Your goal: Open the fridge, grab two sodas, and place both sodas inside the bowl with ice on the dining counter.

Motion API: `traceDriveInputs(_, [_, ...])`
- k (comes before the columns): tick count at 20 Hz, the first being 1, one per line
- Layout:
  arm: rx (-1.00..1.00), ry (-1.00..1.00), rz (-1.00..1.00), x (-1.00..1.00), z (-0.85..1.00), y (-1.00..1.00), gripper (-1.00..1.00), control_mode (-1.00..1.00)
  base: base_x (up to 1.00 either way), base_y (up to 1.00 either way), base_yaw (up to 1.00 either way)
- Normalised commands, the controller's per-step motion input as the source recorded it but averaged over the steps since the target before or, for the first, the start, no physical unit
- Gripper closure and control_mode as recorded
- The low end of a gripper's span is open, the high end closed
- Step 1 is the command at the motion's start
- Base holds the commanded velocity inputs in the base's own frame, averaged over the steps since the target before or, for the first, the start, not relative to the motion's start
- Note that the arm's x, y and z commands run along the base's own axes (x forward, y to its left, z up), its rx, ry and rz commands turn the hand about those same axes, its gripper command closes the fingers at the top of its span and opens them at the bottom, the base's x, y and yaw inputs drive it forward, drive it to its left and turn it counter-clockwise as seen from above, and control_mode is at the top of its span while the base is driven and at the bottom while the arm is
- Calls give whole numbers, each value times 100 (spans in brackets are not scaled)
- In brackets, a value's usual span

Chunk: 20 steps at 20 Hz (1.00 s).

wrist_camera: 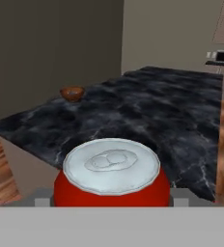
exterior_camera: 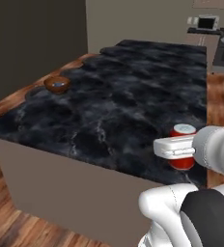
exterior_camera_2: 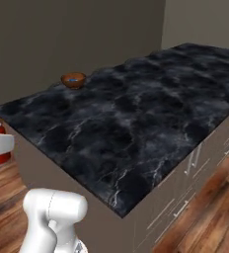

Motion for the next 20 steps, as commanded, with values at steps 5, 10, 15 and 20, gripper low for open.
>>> traceDriveInputs(5, [0,0,0,0,0,0,100,100,17,100,-18])
traceDriveInputs(10, [0,0,0,0,0,0,100,100,7,100,-10])
traceDriveInputs(15, [0,0,0,0,0,0,100,100,26,100,-26])
traceDriveInputs(20, [0,0,0,0,0,0,100,100,32,100,-35])
